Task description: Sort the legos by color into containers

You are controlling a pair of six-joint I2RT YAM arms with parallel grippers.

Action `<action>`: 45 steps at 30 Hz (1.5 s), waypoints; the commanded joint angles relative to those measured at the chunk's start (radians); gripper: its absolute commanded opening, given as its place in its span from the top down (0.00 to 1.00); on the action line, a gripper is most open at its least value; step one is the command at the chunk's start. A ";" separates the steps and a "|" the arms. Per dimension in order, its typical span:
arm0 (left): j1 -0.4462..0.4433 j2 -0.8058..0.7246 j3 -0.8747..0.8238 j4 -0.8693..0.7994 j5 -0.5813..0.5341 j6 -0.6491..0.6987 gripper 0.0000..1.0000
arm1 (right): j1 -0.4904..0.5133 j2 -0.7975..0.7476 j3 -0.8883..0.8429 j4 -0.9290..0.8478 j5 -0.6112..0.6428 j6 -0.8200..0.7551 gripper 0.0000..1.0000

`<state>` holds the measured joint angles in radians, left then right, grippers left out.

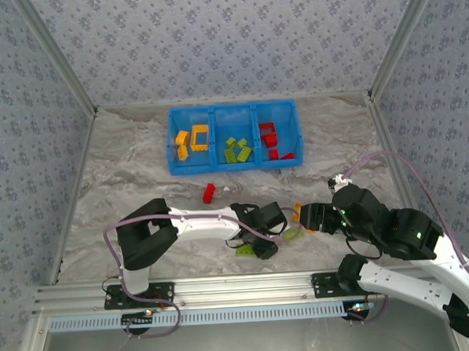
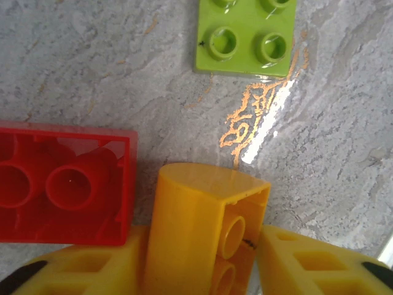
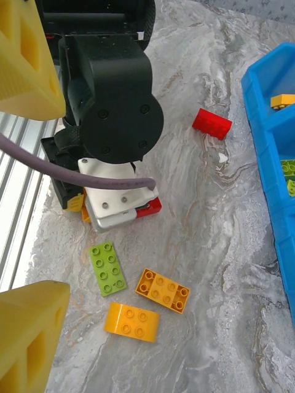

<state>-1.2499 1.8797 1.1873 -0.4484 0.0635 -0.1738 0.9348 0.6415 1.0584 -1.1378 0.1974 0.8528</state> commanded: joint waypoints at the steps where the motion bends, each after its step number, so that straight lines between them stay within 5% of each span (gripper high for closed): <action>1: -0.021 0.015 0.025 -0.009 -0.057 0.011 0.59 | 0.005 -0.005 -0.006 -0.020 0.018 0.018 0.28; 15: 0.001 -0.289 -0.011 -0.040 -0.143 -0.088 0.69 | 0.003 0.006 0.164 0.008 0.016 -0.121 0.27; 22: 0.223 -0.497 -0.032 -0.141 -0.182 -0.141 0.67 | 0.025 0.167 0.159 0.208 -0.046 -0.297 0.28; 26: 0.417 -0.532 -0.035 -0.184 -0.211 -0.152 0.67 | 0.134 0.262 0.089 0.456 0.023 -0.423 0.28; 35: 0.742 -0.281 0.110 -0.223 -0.250 -0.198 0.67 | 0.247 0.566 0.095 0.809 0.146 -0.605 0.28; 45: 0.794 0.135 0.497 -0.372 -0.351 -0.225 0.69 | 0.249 0.599 0.080 0.829 0.135 -0.541 0.28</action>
<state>-0.4553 1.9488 1.5867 -0.7311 -0.2207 -0.3798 1.1790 1.2530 1.1427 -0.3328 0.3061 0.2951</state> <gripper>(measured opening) 0.348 0.720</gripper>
